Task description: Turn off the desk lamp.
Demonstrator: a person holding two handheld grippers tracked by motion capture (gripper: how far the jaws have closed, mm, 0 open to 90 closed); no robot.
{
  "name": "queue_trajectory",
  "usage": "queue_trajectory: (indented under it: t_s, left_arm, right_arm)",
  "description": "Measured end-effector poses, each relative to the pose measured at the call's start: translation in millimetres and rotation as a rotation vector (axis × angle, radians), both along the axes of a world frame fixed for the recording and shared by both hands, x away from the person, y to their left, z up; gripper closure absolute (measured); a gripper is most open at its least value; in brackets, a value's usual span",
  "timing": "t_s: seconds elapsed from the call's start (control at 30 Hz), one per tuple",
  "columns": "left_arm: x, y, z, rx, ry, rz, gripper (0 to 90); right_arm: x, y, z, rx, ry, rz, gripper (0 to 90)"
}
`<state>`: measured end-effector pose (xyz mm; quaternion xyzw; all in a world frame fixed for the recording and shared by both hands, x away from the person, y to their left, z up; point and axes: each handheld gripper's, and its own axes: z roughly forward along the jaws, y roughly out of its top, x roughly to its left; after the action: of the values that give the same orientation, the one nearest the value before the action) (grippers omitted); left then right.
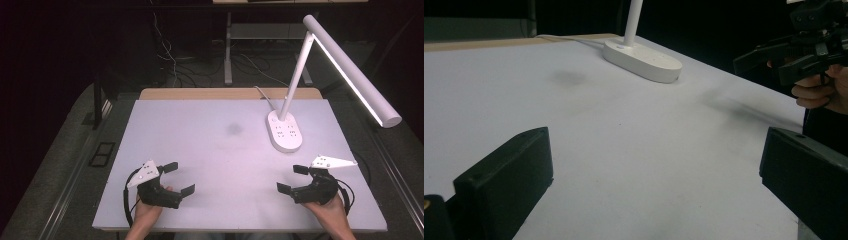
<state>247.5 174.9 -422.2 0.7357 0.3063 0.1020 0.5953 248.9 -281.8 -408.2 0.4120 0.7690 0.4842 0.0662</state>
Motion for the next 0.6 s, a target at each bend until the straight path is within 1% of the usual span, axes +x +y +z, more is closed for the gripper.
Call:
queue_trajectory:
  t_s: [0.2,0.4,0.53,0.57,0.6]
  left_arm:
    - [-0.3,0.4,-0.1,0.002,0.002,-0.002,0.0]
    - [0.3,0.1,-0.2,0.005,0.0,-0.003,0.0]
    - [-0.5,0.7,0.3,0.006,0.0,0.005,0.0]
    - [-0.6,1.2,0.3,0.006,0.001,0.006,0.0]
    - [-0.6,1.6,0.3,0.004,0.002,0.008,0.0]
  right_arm:
    - [-0.5,-1.9,-0.3,0.01,0.006,-0.009,0.7]
    - [-0.8,-1.9,-0.4,0.01,0.015,-0.009,0.7]
    - [-1.3,-3.6,-0.3,0.015,0.028,-0.014,0.7]
    - [-1.5,-3.9,0.0,0.013,0.023,-0.013,0.7]
    - [-2.2,-4.1,0.7,0.013,0.027,-0.016,0.7]
